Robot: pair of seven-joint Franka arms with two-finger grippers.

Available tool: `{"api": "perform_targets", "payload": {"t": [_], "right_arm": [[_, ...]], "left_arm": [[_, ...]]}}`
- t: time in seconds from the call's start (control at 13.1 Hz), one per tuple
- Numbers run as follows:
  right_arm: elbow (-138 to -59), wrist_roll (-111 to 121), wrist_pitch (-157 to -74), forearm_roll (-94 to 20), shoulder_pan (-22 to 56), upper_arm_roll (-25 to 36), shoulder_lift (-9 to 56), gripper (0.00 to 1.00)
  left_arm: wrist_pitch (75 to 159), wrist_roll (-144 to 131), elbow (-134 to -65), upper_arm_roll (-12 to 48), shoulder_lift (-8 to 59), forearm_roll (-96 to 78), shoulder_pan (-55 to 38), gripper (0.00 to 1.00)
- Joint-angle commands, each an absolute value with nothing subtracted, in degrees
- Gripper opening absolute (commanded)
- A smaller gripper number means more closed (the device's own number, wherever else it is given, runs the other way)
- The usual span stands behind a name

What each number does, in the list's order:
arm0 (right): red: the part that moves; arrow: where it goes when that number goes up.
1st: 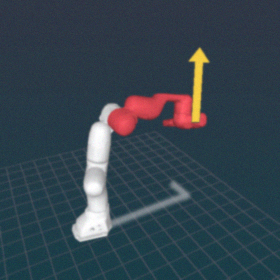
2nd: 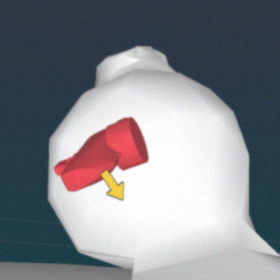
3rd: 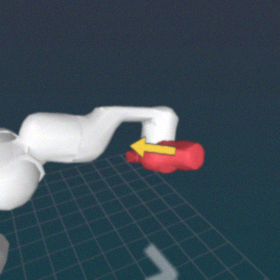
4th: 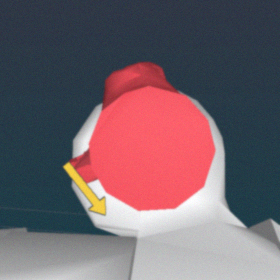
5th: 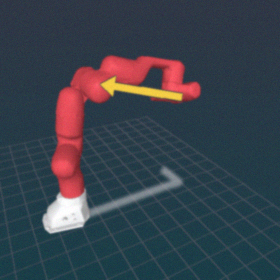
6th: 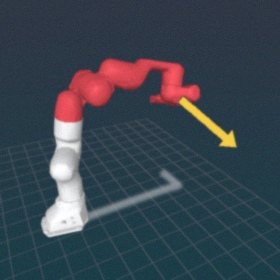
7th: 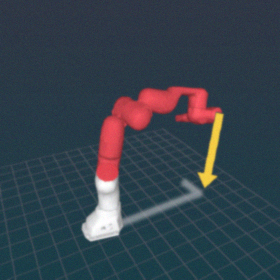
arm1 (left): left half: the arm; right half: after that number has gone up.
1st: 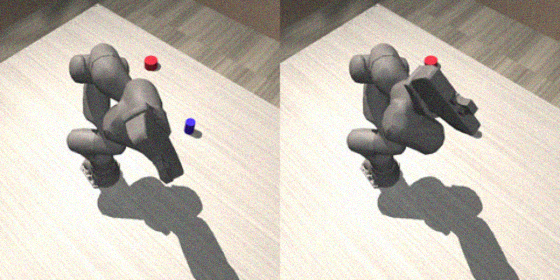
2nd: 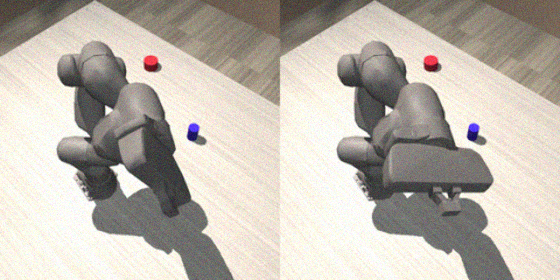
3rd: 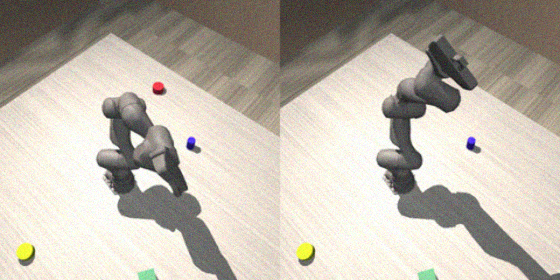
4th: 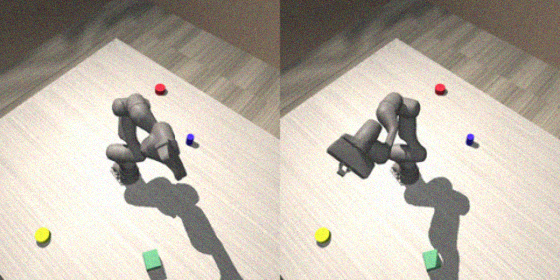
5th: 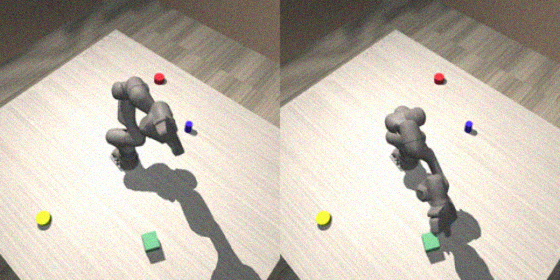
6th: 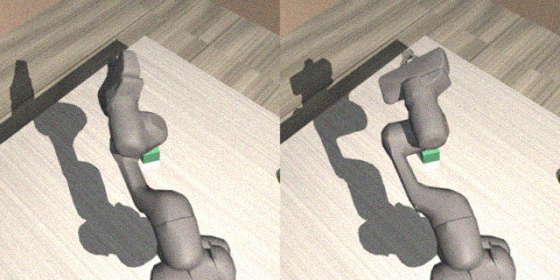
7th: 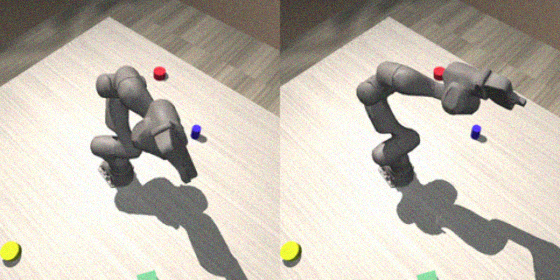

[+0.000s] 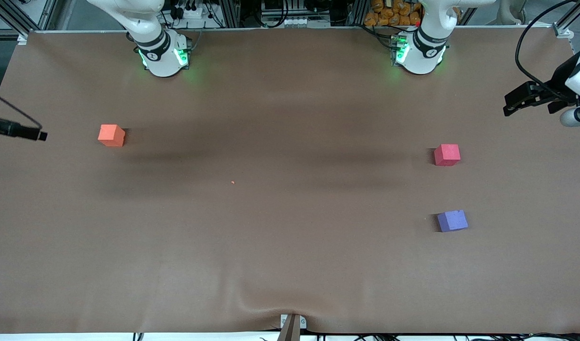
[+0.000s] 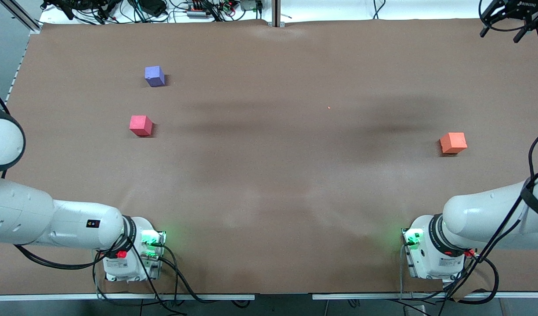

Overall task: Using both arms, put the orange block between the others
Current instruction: 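Reach the right gripper down to the orange cube and grasp it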

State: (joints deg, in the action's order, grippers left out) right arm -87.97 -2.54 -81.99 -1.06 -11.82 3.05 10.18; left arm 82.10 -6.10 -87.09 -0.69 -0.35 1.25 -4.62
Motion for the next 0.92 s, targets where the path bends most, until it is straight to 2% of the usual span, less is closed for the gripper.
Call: {"api": "perform_targets", "payload": {"t": [0.0, 0.15, 0.46, 0.69, 0.84], "right_arm": [[-85.08, -2.46, -80.59, -1.76, -12.66, 2.20, 12.21, 1.00], [-84.64, -2.90, -80.25, 0.42, -8.99, 1.93, 17.56, 1.00], [-87.17, -5.11, -73.40, 2.10, -8.00, 2.02, 18.11, 1.00], [-90.96, 3.24, -74.26, 4.92, -7.91, 1.93, 17.58, 1.00], [-96.03, 3.78, -80.03, 5.18, -8.00, 2.02, 17.32, 1.00]], "left_arm": [[82.96, -6.77, -86.13, -0.35, 0.17, 2.37, -4.75, 1.00], [83.23, -6.77, -86.13, -0.35, 0.79, 2.29, -4.83, 1.00], [83.41, -6.68, -86.13, -0.35, 1.31, 2.02, -4.48, 1.00], [84.20, -6.59, -86.22, -0.26, 1.93, 1.85, -4.48, 1.00], [84.64, -6.50, -86.48, -0.26, 2.02, 1.76, -4.48, 1.00]]}}
